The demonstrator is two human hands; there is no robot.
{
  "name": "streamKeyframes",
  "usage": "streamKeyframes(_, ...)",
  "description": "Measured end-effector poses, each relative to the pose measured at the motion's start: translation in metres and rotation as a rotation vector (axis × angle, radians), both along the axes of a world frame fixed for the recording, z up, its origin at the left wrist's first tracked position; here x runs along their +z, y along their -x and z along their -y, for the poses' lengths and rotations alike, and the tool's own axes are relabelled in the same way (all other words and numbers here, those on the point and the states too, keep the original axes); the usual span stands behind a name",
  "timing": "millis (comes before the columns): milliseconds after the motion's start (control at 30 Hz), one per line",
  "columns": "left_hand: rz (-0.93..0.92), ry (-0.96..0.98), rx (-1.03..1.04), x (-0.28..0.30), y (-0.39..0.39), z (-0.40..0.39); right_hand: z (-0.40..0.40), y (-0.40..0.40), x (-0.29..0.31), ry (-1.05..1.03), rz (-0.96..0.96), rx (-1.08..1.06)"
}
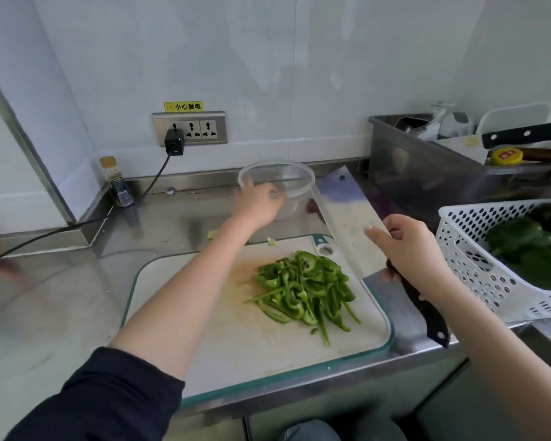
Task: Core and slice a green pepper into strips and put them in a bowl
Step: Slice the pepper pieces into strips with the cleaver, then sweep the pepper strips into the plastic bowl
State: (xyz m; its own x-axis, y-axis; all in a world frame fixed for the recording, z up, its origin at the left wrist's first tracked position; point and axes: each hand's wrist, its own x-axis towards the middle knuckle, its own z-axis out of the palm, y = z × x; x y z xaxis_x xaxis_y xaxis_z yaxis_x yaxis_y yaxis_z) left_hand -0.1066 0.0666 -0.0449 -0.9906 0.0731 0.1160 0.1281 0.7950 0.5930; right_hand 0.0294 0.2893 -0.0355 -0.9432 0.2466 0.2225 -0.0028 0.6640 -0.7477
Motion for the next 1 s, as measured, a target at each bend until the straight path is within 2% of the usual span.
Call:
streamKeyframes(100, -0.083, -0.155, 0.091, -0.004, 0.010, -0.004, -0.007, 0.008, -0.004, 0.042, 0.048, 0.010)
streamKeyframes(200, -0.226, -0.287, 0.340, -0.001, 0.015, 0.001, -0.010, 0.012, -0.008, 0.121, 0.080, 0.012)
streamKeyframes(267, -0.136, -0.311, 0.416, 0.001, 0.024, 0.007, -0.013, 0.013, -0.008, 0.166, 0.083, 0.004)
streamKeyframes(400, 0.064, -0.259, 0.369, 0.003, 0.040, 0.010, -0.014, 0.012, -0.005, 0.261, 0.093, -0.010)
streamKeyframes(600, -0.003, -0.251, 0.419, 0.019, 0.034, 0.009, -0.008, 0.003, 0.002, 0.235, 0.091, -0.002)
streamKeyframes(667, -0.043, -0.312, 0.428, 0.038, 0.021, 0.018, -0.006, -0.003, 0.007, 0.239, 0.071, 0.022)
streamKeyframes(767, -0.097, -0.510, 0.424, 0.075, -0.009, 0.050, 0.005, -0.014, 0.019, 0.216, 0.026, 0.093)
streamKeyframes(900, -0.171, -0.676, 0.393, 0.106, -0.079, 0.105, 0.048, -0.035, 0.031, 0.162, 0.042, 0.305)
streamKeyframes(1000, -0.192, -0.725, 0.379, 0.113, -0.139, 0.135, 0.097, -0.053, 0.021, -0.083, -0.013, 0.459)
